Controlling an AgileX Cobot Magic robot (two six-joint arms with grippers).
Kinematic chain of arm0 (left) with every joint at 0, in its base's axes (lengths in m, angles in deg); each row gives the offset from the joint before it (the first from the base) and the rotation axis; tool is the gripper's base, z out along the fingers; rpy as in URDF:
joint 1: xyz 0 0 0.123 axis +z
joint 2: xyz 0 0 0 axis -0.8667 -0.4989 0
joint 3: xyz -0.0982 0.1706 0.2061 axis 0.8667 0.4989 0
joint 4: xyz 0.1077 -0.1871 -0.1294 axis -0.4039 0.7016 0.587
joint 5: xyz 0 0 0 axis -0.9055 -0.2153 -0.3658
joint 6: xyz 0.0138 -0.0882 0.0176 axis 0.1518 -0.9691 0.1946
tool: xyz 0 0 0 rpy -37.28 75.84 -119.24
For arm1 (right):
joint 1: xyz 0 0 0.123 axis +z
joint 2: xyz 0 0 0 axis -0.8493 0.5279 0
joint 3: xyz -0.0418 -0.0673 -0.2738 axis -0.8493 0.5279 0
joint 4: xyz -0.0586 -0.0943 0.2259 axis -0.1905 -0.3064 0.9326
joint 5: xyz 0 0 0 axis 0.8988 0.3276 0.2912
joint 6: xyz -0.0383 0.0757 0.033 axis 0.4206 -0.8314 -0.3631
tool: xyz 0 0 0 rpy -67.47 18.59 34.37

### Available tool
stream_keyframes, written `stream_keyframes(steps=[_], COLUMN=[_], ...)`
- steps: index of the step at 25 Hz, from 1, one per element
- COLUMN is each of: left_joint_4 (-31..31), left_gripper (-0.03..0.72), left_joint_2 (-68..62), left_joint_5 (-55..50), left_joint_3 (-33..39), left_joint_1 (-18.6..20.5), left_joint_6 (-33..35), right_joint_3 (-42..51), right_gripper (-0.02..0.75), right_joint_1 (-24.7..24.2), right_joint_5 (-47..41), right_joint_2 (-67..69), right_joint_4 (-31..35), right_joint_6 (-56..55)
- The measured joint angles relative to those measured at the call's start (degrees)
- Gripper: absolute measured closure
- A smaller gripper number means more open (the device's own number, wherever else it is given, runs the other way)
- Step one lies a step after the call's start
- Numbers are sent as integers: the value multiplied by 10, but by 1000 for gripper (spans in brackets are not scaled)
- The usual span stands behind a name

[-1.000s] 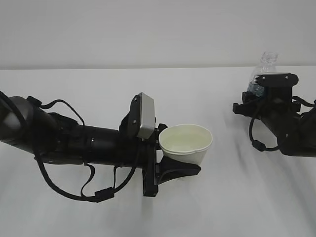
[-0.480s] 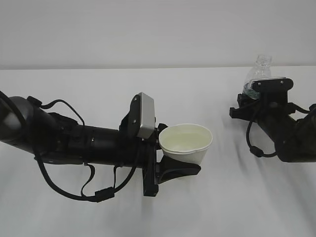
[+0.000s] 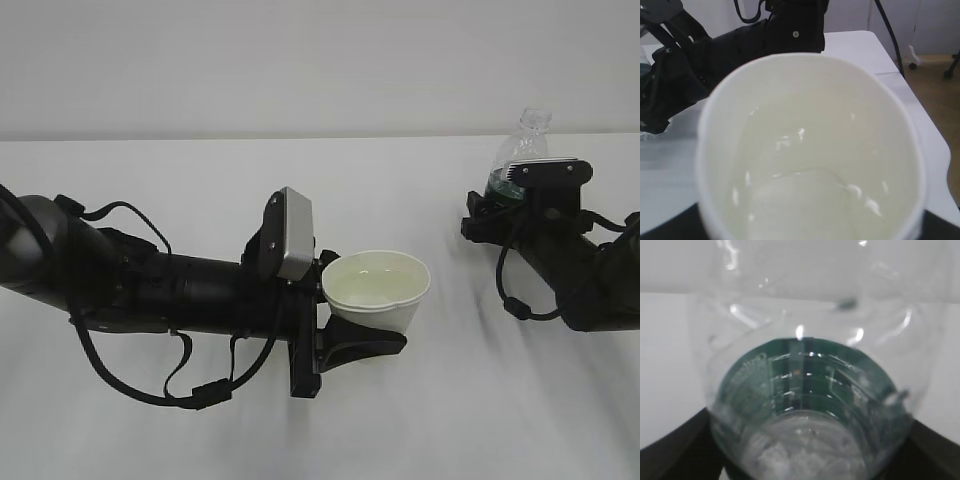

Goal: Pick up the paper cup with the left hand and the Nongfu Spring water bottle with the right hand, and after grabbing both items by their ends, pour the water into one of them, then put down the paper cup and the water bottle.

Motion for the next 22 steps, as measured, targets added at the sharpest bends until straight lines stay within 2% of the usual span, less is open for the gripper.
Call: stream_keyframes(steps=[8, 22], left_joint_4=[0, 8], left_gripper=[289, 288], left_joint_2=[0, 0], left_joint_5=[0, 0], left_joint_3=[0, 0], left_joint_1=[0, 0], left_joint_6=[0, 0], right_joint_3=[2, 70], right_gripper=[78, 90], right_joint_1=[0, 0], right_joint_5=[-5, -12], right_joint_2=[-1, -84], right_joint_4=[0, -5], right_joint_6=[-12, -14])
